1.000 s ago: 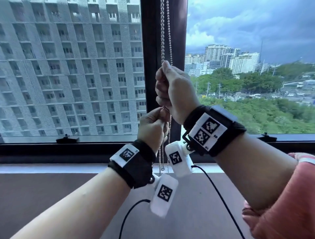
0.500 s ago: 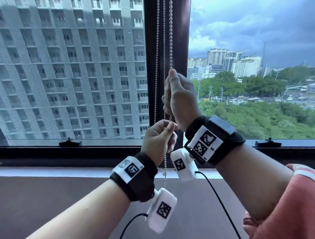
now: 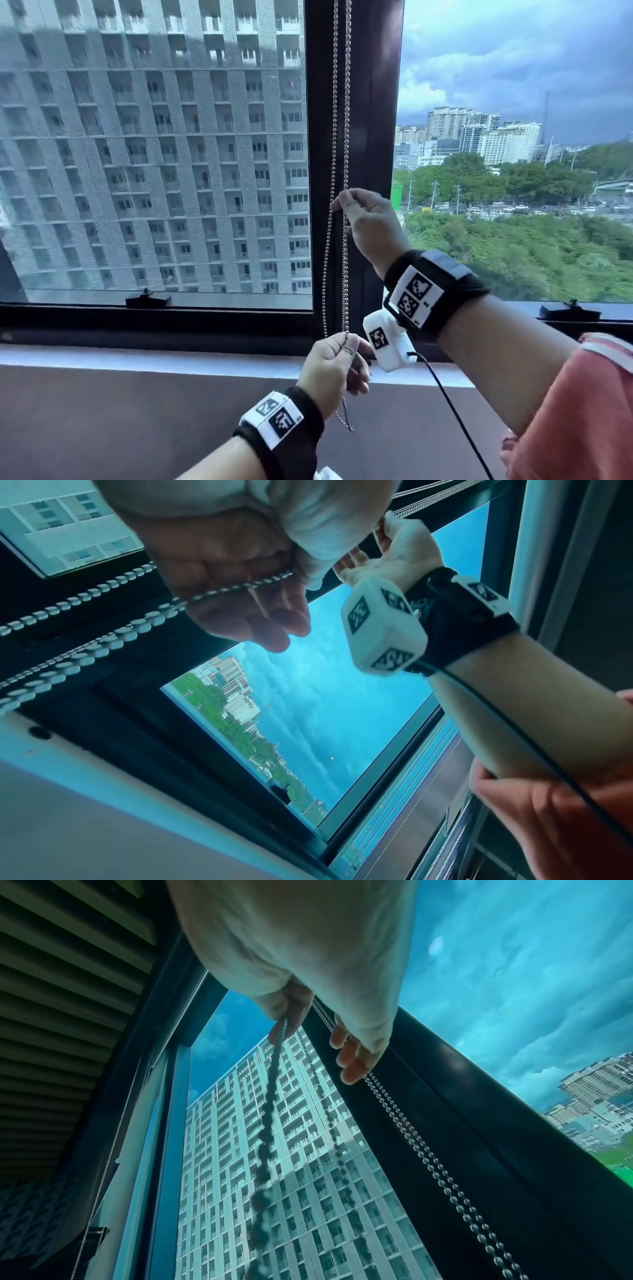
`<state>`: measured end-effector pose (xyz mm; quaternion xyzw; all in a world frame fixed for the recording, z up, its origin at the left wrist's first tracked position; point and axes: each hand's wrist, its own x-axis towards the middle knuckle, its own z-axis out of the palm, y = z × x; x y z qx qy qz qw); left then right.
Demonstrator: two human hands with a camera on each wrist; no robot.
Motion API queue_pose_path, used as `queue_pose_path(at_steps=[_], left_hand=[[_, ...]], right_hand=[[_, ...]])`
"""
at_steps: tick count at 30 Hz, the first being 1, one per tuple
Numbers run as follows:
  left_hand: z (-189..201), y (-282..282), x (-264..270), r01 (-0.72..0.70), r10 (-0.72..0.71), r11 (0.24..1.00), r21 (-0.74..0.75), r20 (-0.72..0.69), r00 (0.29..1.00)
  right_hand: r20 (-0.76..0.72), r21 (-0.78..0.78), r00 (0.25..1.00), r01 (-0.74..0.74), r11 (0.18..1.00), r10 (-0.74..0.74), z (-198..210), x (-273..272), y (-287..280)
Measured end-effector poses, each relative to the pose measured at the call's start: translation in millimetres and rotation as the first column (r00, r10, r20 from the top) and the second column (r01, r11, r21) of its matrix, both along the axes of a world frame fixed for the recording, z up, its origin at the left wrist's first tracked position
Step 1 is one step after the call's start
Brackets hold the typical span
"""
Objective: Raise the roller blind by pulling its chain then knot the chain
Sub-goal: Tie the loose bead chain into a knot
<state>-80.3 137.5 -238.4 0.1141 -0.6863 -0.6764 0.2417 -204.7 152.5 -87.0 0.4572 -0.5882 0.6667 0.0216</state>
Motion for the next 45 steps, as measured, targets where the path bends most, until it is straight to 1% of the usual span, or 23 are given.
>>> queue_pose_path(at_steps=[2, 5, 6, 9, 10, 12, 15, 17, 20, 23, 26, 28, 29, 31, 33, 35, 37, 39, 42, 45], left_hand=[[-10, -2, -2, 0.006, -0.006, 1.0, 0.014, 0.031, 0.999], [-21, -6, -6, -0.007, 0.006, 1.0, 0.021, 0.063, 0.998], [-24, -8, -7, -0.01, 0.009, 1.0, 0.029, 0.067, 0.998], [-25, -12, -8, -0.025, 0.025, 1.0, 0.005, 0.066, 0.998], [-23, -14, -8, -0.036, 0.037, 0.999, -0.023, 0.058, 0.998], [-19, -23, -11, -0.097, 0.1, 0.99, -0.1, 0.028, 0.995], [-4, -39, -16, -0.202, 0.196, 0.959, -0.199, -0.049, 0.979], [13, -48, -19, -0.234, 0.225, 0.947, -0.221, -0.066, 0.972], [46, -53, -24, -0.251, 0.232, 0.951, -0.18, -0.123, 0.965], [76, -54, -30, -0.318, 0.279, 0.929, -0.189, -0.209, 0.937], [99, -55, -37, -0.399, 0.351, 0.905, -0.147, -0.272, 0.896], [114, -53, -39, -0.433, 0.375, 0.891, -0.133, -0.321, 0.87], [121, -52, -39, -0.435, 0.372, 0.891, -0.13, -0.339, 0.864], [138, -47, -38, -0.386, 0.317, 0.912, -0.137, -0.359, 0.878], [154, -41, -36, -0.336, 0.252, 0.926, -0.171, -0.384, 0.888], [165, -34, -34, -0.365, 0.25, 0.897, -0.249, -0.395, 0.884], [174, -27, -30, -0.403, 0.264, 0.874, -0.272, -0.431, 0.863], [180, -23, -24, -0.389, 0.257, 0.898, -0.205, -0.473, 0.843], [181, -24, -16, -0.306, 0.214, 0.945, -0.117, -0.489, 0.846], [182, -24, -5, -0.256, 0.165, 0.957, -0.139, -0.466, 0.869]], right_hand=[[0.019, 0.042, 0.999, -0.049, 0.998, 0.048, 5, -2, -10], [0.03, 0.091, 0.999, -0.037, 0.995, 0.034, 9, -9, -27], [0.06, 0.084, 0.998, -0.034, 0.996, 0.029, 9, -14, -33], [0.251, -0.025, 0.962, -0.101, 0.995, 0.104, 9, -23, -44], [0.277, -0.054, 0.954, -0.103, 0.993, 0.114, 7, -24, -46], [0.272, -0.079, 0.956, -0.093, 0.992, 0.111, 2, -23, -48], [0.26, -0.106, 0.957, -0.105, 0.989, 0.13, -4, -20, -51], [0.25, -0.132, 0.956, -0.12, 0.984, 0.151, -5, -19, -52], [0.196, -0.158, 0.97, -0.113, 0.981, 0.143, -9, -18, -52], [0.154, -0.177, 0.98, -0.095, 0.98, 0.123, -14, -11, -51], [0.163, -0.223, 0.981, -0.07, 0.972, 0.108, -16, -2, -45], [0.183, -0.235, 0.975, -0.082, 0.969, 0.127, -20, 3, -38], [0.184, -0.225, 0.973, -0.094, 0.97, 0.137, -22, 5, -35], [0.167, -0.181, 0.974, -0.121, 0.976, 0.152, -26, 8, -26], [0.159, -0.16, 0.962, -0.196, 0.968, 0.221, -28, 14, -18], [0.202, -0.126, 0.929, -0.29, 0.949, 0.311, -32, 21, -10], [0.255, -0.066, 0.9, -0.348, 0.935, 0.353, -38, 24, -1], [0.297, 0.024, 0.885, -0.383, 0.923, 0.359, -41, 23, 10], [0.373, 0.144, 0.859, -0.426, 0.893, 0.35, -33, 17, 31], [0.397, 0.169, 0.864, -0.401, 0.9, 0.311, -13, 11, 49]])
